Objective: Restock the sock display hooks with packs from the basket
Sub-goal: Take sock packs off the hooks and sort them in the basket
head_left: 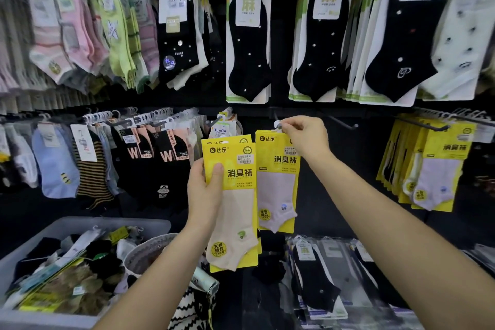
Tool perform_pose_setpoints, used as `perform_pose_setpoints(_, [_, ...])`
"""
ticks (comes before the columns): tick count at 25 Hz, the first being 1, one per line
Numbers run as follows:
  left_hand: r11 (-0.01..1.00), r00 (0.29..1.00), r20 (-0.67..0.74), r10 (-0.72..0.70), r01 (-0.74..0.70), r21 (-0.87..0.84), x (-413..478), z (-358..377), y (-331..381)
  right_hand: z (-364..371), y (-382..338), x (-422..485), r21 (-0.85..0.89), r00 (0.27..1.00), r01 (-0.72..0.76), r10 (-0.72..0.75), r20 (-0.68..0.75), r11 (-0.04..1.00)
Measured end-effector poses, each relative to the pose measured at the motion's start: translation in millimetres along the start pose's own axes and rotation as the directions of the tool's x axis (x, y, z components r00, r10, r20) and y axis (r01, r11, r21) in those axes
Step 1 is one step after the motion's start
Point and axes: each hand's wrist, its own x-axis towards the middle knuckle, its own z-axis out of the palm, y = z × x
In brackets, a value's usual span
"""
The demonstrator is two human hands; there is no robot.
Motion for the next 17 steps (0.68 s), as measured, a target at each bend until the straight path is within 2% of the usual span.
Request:
perform_pose_setpoints(4, [0.999,1.0,0.015,0.018,-0.017,-0.034,-6.0,9.5,5.6,2.9,4.0,-28.6,0.094,0.985,0.113,-0.1,-0.138,0.989])
perform_pose_setpoints(9, [0.996,0.999,0.04,0.019,-0.015,-0.09,-18.8,27.6,11.9,5.7,8.4,-52.2,-0.168,0.935,0.254,-0.286,-0.208,0.953])
perform_pose_setpoints(13, [0.996,0.995,0.095,-0.002,0.011,-0.093,-25.1,39.0,10.0,3.6,9.1,-57.1,-0.286,0.931,0.349,-0.364,0.001,0.892])
perform_pose_setpoints(15, [0.997,0.995,0.102,-0.008,0.016,-0.076,-28.4,41.1,6.9,2.9,7.4,-53.3,-0.263,0.957,0.287,-0.264,0.12,0.921])
perform_pose_setpoints(17, [0.998,0.994,0.111,-0.01,0.017,-0.062,-29.9,40.9,3.3,-0.9,4.9,-47.5,-0.161,0.967,0.157,-0.118,0.226,0.974])
